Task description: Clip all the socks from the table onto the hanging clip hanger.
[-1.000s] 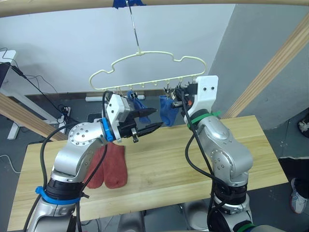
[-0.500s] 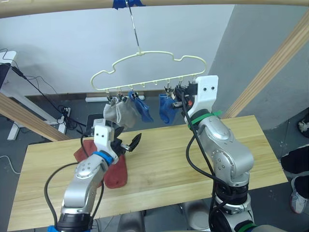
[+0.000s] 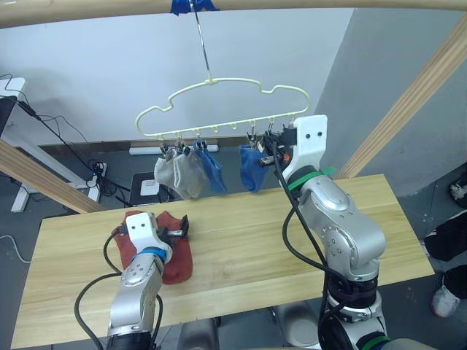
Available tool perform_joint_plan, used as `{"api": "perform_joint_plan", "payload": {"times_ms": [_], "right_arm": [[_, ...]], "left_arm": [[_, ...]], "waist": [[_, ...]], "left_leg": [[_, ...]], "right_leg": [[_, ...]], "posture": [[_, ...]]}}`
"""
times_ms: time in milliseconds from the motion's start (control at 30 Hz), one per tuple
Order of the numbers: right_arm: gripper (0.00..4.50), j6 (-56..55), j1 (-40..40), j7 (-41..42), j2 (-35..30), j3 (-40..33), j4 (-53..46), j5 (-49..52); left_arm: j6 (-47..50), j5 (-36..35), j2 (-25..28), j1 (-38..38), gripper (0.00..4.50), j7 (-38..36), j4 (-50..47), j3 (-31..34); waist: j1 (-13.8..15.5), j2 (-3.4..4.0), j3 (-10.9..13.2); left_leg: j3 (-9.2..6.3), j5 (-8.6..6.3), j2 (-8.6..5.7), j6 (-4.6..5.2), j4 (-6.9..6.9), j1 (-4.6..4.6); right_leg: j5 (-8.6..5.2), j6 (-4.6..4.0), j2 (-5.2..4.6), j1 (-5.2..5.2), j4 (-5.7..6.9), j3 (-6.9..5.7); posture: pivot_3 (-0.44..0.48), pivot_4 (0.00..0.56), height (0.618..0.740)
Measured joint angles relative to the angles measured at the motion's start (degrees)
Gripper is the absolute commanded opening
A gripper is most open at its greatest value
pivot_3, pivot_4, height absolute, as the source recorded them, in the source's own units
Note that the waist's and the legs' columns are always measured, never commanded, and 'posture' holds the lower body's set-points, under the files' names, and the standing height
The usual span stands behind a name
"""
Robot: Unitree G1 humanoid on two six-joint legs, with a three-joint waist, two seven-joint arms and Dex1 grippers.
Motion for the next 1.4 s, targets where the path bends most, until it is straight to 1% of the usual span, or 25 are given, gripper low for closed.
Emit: {"api": "perform_joint_plan", "payload": {"times_ms": [200,433,533,700,733,767,800,900,933,1000,1100,1167,1200,1267,1400], "right_arm": [[0.08,0.4,0.0,0.0,0.1,0.4,0.0,0.0],[0.08,0.4,0.0,0.0,0.1,0.4,0.0,0.0],[0.08,0.4,0.0,0.0,0.2,0.4,-0.1,0.0],[0.08,0.4,0.0,0.0,0.2,0.5,-0.1,0.0],[0.08,0.4,0.0,0.1,0.1,0.5,-0.1,0.0],[0.08,0.4,0.0,0.1,0.1,0.6,-0.1,0.0],[0.08,0.4,0.0,0.1,0.1,0.6,-0.1,0.0],[0.08,0.4,0.0,0.1,0.1,0.7,-0.1,0.0],[0.08,0.4,0.0,0.1,0.0,0.8,-0.1,0.0],[0.08,0.4,0.0,0.1,0.0,1.0,-0.1,0.0],[0.08,0.4,0.0,0.1,-0.1,1.0,-0.1,0.0],[0.08,0.4,0.0,0.1,-0.3,1.0,-0.1,-0.1],[0.08,0.4,0.0,0.1,-0.3,1.1,-0.1,-0.1],[0.08,0.4,0.0,0.1,-0.3,1.1,-0.1,-0.1],[0.08,0.4,-0.1,0.1,-0.4,1.1,-0.2,-0.1]], "left_arm": [[4.3,1.4,0.3,-0.1,4.5,0.9,0.0,-0.9],[5.9,2.8,1.4,-0.6,4.5,0.6,0.0,-1.9],[5.8,3.3,1.9,-0.5,4.0,0.3,0.0,-2.2],[5.9,3.5,1.9,-0.4,2.55,0.0,0.0,-2.3],[5.9,3.5,1.9,-0.4,2.35,0.0,0.0,-2.2],[5.9,3.5,1.9,-0.3,2.02,0.0,0.0,-2.2],[5.9,3.5,1.9,-0.3,1.79,0.0,0.0,-2.2],[6.0,3.4,1.8,-0.3,0.91,-0.2,0.0,-1.9],[6.0,3.4,1.8,-0.2,0.55,-0.4,0.0,-1.9],[5.7,3.1,1.8,0.0,0.07,-1.2,0.0,-1.9],[4.0,2.9,3.2,0.8,0.0,-4.9,0.0,-3.2],[-1.1,4.0,6.8,1.2,0.0,-11.5,0.2,-8.4],[-3.3,4.5,7.6,1.0,0.0,-14.0,0.1,-10.1],[-9.3,5.1,9.5,-0.8,0.0,-20.2,0.1,-14.6],[-15.3,5.2,10.7,-6.6,0.0,-29.2,-0.2,-20.7]], "waist": [[0.0,0.0,0.0],[0.0,0.0,-0.1],[0.0,0.0,-0.1],[0.0,0.0,-0.1],[0.0,0.0,-0.1],[0.0,0.0,-0.1],[0.0,0.0,-0.2],[0.0,0.01,-0.2],[0.0,0.01,-0.2],[0.0,0.01,-0.2],[-0.1,0.02,-0.2],[0.0,0.03,-0.2],[0.0,0.03,-0.2],[0.0,0.03,-0.2],[0.0,0.03,-0.2]], "left_leg": [[0.0,0.0,-0.02,0.0,-0.01,0.0],[0.01,0.0,-0.02,0.0,-0.02,0.05],[0.02,0.0,-0.02,0.0,-0.02,0.06],[0.02,0.0,-0.02,0.0,-0.04,0.06],[0.02,0.0,-0.02,0.0,-0.04,0.07],[0.02,0.0,-0.02,0.0,-0.04,0.07],[0.03,0.0,-0.02,0.0,-0.04,0.08],[0.03,0.0,-0.02,0.0,-0.04,0.09],[0.03,0.0,-0.02,0.0,-0.04,0.09],[0.03,0.0,-0.02,0.0,-0.05,0.09],[0.03,0.0,-0.02,0.0,-0.07,0.09],[0.01,0.0,-0.01,-0.01,-0.1,0.08],[0.02,0.0,0.0,-0.01,-0.1,0.08],[0.04,0.0,0.04,-0.01,-0.1,0.05],[0.06,0.0,0.01,-0.01,-0.13,0.02]], "right_leg": [[0.0,0.0,0.01,0.0,-0.01,0.0],[0.0,0.0,0.01,0.03,-0.01,0.01],[0.0,0.0,0.01,0.03,-0.01,0.01],[0.0,0.0,0.01,0.03,-0.01,0.01],[0.0,0.0,0.01,0.03,-0.01,0.01],[0.0,0.0,0.01,0.03,-0.01,0.02],[0.0,0.0,0.01,0.03,-0.01,0.02],[0.0,0.01,0.01,0.04,-0.01,0.02],[-0.01,0.01,0.01,0.04,-0.01,0.02],[-0.01,0.01,0.01,0.04,-0.02,0.02],[0.0,0.01,0.01,0.04,-0.03,0.02],[0.0,0.0,0.01,0.03,-0.05,0.01],[0.0,0.0,0.0,0.04,-0.08,0.02],[0.0,0.0,-0.04,0.04,-0.14,0.03],[0.0,0.0,-0.02,0.04,-0.23,0.03]], "posture": [[-0.282,0.26,0.74],[-0.286,0.257,0.74],[-0.287,0.256,0.74],[-0.288,0.254,0.74],[-0.288,0.254,0.74],[-0.288,0.254,0.74],[-0.288,0.254,0.74],[-0.288,0.254,0.74],[-0.288,0.254,0.74],[-0.288,0.254,0.74],[-0.292,0.258,0.74],[-0.295,0.257,0.74],[-0.295,0.257,0.74],[-0.3,0.258,0.74],[-0.305,0.258,0.74]]}}
